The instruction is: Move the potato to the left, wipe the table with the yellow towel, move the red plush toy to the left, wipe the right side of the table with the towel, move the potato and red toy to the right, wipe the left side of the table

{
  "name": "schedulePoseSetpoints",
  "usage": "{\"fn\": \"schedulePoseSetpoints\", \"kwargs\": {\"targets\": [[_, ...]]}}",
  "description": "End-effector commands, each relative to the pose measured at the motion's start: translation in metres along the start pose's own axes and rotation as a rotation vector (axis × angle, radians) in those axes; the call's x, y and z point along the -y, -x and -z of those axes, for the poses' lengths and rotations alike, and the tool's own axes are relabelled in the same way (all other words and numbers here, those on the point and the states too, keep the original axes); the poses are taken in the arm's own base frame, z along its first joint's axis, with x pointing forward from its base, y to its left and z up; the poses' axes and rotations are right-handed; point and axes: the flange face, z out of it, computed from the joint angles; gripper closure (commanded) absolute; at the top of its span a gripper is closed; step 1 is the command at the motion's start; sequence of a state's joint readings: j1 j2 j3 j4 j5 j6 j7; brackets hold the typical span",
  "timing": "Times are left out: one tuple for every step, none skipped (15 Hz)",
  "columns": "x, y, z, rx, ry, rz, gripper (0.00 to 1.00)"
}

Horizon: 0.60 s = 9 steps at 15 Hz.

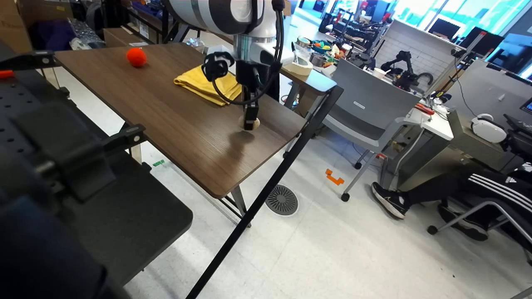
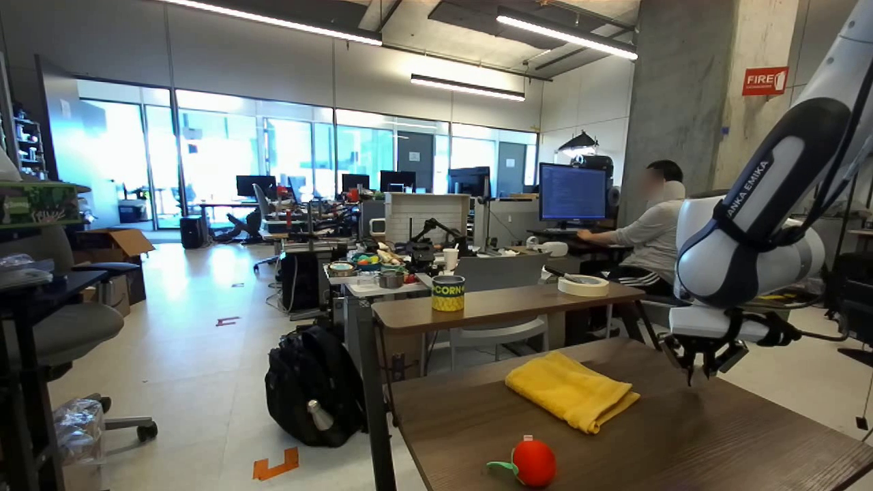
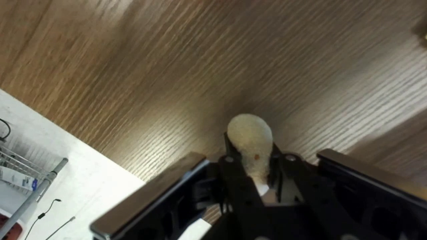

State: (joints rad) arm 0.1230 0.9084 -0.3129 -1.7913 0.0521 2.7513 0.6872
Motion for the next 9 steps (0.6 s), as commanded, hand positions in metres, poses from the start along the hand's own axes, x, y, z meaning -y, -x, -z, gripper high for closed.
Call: {"fn": "schedulePoseSetpoints", "kwargs": {"targets": [[0.013, 0.005, -0.005, -0.009, -0.017, 0.001, 0.49], [0.014, 0.011, -0.001, -0.019, -0.009, 0.018, 0.42], [0.015, 0.015, 0.004, -0.016, -0.002, 0.032, 0.34], [0.016, 0.019, 0.009, -0.016, 0.0, 0.041, 0.27], [0.017, 0.024, 0.016, -0.017, -0.005, 0.051, 0.21], [0.016, 0.031, 0.024, -0.017, 0.003, 0.061, 0.13], [0.016, 0.037, 0.032, -0.021, -0.001, 0.074, 0.06], [0.016, 0.046, 0.045, -0.034, -0.009, 0.091, 0.0], [0.019, 0.054, 0.056, -0.049, -0.025, 0.12, 0.0]]}}
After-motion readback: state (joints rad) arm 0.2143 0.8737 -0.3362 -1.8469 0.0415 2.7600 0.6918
